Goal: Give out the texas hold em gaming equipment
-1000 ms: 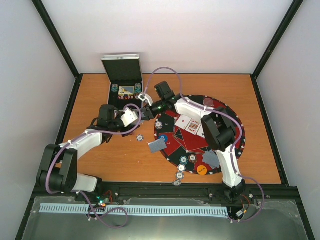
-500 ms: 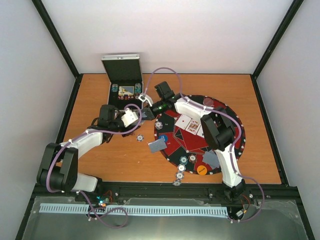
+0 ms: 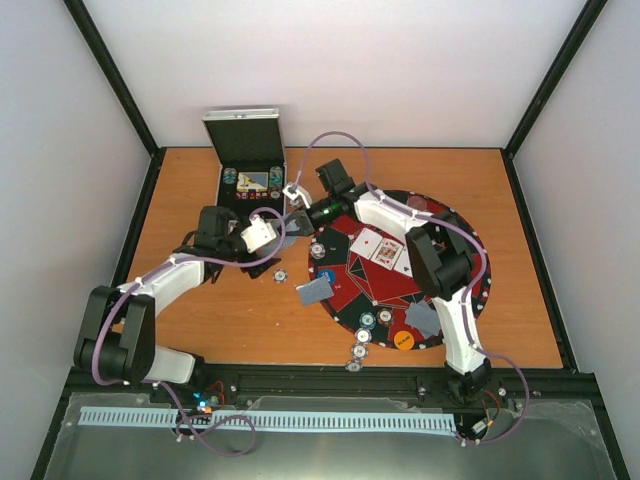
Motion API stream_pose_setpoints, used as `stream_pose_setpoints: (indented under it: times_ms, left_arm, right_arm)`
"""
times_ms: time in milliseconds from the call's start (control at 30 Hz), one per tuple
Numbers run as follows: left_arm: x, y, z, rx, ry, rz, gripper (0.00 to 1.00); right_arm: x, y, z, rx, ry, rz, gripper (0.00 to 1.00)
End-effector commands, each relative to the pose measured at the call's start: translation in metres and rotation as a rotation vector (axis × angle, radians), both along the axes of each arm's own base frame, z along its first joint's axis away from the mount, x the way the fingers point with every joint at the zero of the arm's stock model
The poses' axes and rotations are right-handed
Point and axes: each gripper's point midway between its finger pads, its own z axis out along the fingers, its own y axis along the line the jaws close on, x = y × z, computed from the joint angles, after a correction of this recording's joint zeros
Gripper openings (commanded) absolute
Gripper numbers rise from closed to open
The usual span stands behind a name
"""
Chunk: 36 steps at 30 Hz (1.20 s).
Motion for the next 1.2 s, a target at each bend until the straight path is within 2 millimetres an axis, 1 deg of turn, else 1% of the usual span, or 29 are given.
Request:
stream_pose_setpoints:
  times_ms: [0, 100, 167, 200, 267, 333, 467, 567, 600, 767, 900, 967, 1067, 1100, 1167]
  left_arm:
    - [-0.013, 0.005, 0.003, 0.023, 0.092, -0.098, 1.00]
    - [-0.031, 0.012, -0.007, 0.053, 0.216, -0.166, 1.00]
    - [-0.043, 0.016, -0.014, 0.086, 0.274, -0.219, 1.00]
    - [-0.047, 0.017, -0.019, 0.101, 0.300, -0.246, 1.00]
    - [-0.047, 0.021, -0.027, 0.128, 0.324, -0.277, 1.00]
    - [-0.036, 0.027, -0.034, 0.162, 0.312, -0.281, 1.00]
    - [-0.013, 0.034, -0.044, 0.231, 0.270, -0.312, 1.00]
    - [-0.002, 0.036, -0.053, 0.258, 0.311, -0.336, 1.00]
    - [0.002, 0.037, -0.053, 0.271, 0.321, -0.355, 1.00]
    - [-0.001, 0.046, -0.070, 0.338, 0.399, -0.410, 1.00]
    - [0.000, 0.047, -0.075, 0.356, 0.407, -0.458, 1.00]
    - [0.005, 0.046, -0.079, 0.370, 0.375, -0.461, 1.00]
    - [0.023, 0.053, -0.092, 0.428, 0.355, -0.400, 0.98]
    - [0.024, 0.055, -0.097, 0.435, 0.374, -0.398, 0.96]
    - [0.023, 0.055, -0.100, 0.432, 0.402, -0.407, 0.92]
  right_arm:
    - [0.021, -0.025, 0.034, 0.026, -0.046, -0.085, 0.03]
    - [0.035, -0.047, 0.045, 0.026, -0.085, -0.152, 0.03]
    - [0.043, -0.064, 0.048, 0.024, -0.095, -0.191, 0.03]
    - [0.047, -0.071, 0.049, 0.026, -0.100, -0.208, 0.03]
    - [0.050, -0.084, 0.050, 0.024, -0.110, -0.232, 0.03]
    - [0.049, -0.094, 0.051, 0.020, -0.117, -0.248, 0.03]
    - [0.044, -0.108, 0.055, 0.010, -0.157, -0.264, 0.03]
    - [0.041, -0.119, 0.056, 0.013, -0.169, -0.282, 0.03]
    - [0.040, -0.122, 0.056, 0.015, -0.172, -0.287, 0.03]
    - [0.034, -0.132, 0.055, 0.016, -0.181, -0.301, 0.03]
    - [0.033, -0.135, 0.054, 0.019, -0.187, -0.299, 0.03]
    - [0.033, -0.136, 0.054, 0.023, -0.185, -0.297, 0.03]
    - [0.032, -0.135, 0.053, 0.027, -0.179, -0.293, 0.03]
    - [0.031, -0.136, 0.053, 0.026, -0.179, -0.294, 0.03]
    - [0.030, -0.136, 0.053, 0.027, -0.181, -0.296, 0.03]
